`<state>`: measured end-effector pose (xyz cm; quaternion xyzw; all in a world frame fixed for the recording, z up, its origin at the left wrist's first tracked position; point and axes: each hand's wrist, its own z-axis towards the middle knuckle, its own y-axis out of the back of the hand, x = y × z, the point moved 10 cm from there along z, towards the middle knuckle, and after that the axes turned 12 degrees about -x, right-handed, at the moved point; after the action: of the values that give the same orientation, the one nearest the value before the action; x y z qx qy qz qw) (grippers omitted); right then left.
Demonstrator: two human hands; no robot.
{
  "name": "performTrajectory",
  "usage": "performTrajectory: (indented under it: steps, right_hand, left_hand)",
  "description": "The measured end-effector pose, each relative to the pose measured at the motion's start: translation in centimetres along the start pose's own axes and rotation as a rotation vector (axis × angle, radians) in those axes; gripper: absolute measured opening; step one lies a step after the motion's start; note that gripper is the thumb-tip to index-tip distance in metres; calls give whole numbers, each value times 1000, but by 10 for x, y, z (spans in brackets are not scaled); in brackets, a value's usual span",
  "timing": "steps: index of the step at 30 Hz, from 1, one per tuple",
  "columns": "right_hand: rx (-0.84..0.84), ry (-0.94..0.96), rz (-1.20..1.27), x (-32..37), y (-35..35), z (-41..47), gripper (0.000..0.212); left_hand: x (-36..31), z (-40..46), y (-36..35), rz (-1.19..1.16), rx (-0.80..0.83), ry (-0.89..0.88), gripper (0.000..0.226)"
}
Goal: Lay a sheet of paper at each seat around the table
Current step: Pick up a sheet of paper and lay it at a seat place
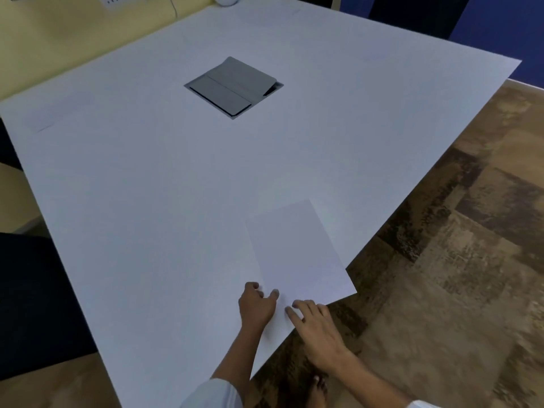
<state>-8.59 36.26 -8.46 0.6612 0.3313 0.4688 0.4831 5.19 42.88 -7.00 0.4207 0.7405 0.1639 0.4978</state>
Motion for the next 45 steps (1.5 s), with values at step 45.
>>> performTrajectory:
  steps: [45]
  right_hand:
    - [-930, -1033, 1187, 321, 124, 114, 18]
  left_hand:
    - [-42, 176, 448, 153, 555, -532, 40]
